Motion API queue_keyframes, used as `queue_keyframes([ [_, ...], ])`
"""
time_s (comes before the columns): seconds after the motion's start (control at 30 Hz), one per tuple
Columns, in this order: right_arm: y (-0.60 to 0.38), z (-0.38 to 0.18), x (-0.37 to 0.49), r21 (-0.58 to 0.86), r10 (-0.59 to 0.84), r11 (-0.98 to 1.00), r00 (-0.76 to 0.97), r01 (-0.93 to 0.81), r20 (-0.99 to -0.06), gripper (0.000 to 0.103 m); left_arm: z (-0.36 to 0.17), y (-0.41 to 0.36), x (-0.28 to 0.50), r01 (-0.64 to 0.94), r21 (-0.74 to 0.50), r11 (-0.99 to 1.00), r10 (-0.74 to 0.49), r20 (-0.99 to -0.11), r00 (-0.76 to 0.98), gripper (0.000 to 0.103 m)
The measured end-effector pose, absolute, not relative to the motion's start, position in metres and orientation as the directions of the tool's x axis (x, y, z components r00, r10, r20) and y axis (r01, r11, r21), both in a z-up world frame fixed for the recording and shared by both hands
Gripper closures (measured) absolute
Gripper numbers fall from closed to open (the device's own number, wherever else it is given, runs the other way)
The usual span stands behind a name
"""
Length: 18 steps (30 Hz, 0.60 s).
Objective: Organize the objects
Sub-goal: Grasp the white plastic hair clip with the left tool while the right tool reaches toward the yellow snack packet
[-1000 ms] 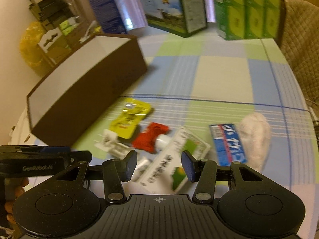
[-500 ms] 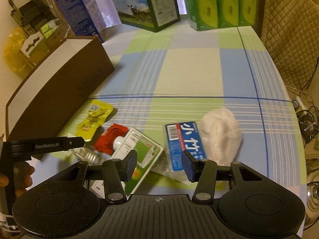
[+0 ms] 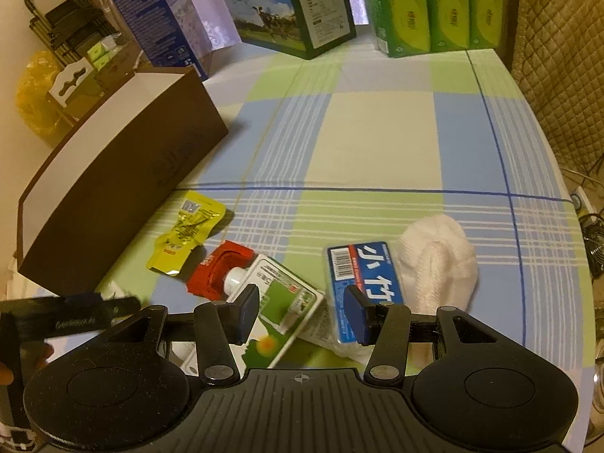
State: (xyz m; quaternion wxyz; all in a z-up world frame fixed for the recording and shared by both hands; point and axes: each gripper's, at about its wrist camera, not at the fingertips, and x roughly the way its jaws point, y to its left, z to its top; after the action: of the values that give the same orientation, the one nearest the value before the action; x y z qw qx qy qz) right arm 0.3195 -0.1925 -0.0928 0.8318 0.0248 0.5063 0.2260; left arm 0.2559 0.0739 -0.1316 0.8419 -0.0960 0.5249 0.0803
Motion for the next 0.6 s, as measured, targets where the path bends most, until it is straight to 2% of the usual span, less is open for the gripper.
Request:
queue_keyframes([
  [0.2,-0.185,-0.093,0.32,0.277,0.417,0.886,0.379,-0.372,-0.826,0.056,-0.131,0.084,0.241,-0.299,-0.092,0.95,0.045,-0.905,0.422,0.038],
  [0.27,-0.182,-0.093,0.319,0.278,0.422,0.882,0.375,-0.38,-0.825,0.056,-0.132,0.083,0.239,-0.304,-0.093,0.948,0.046,-0.906,0.422,0.041],
  [0.33,-0.179,-0.093,0.318,0.277,0.425,0.879,0.373,-0.389,-0.825,0.056,-0.135,0.081,0.238,-0.304,-0.097,0.948,0.039,-0.91,0.413,0.059],
  [0.6,-0.161,-0.09,0.312,0.288,0.472,0.842,0.368,-0.456,-0.801,0.056,-0.129,0.091,0.222,-0.336,-0.079,0.938,0.082,-0.894,0.44,0.06],
])
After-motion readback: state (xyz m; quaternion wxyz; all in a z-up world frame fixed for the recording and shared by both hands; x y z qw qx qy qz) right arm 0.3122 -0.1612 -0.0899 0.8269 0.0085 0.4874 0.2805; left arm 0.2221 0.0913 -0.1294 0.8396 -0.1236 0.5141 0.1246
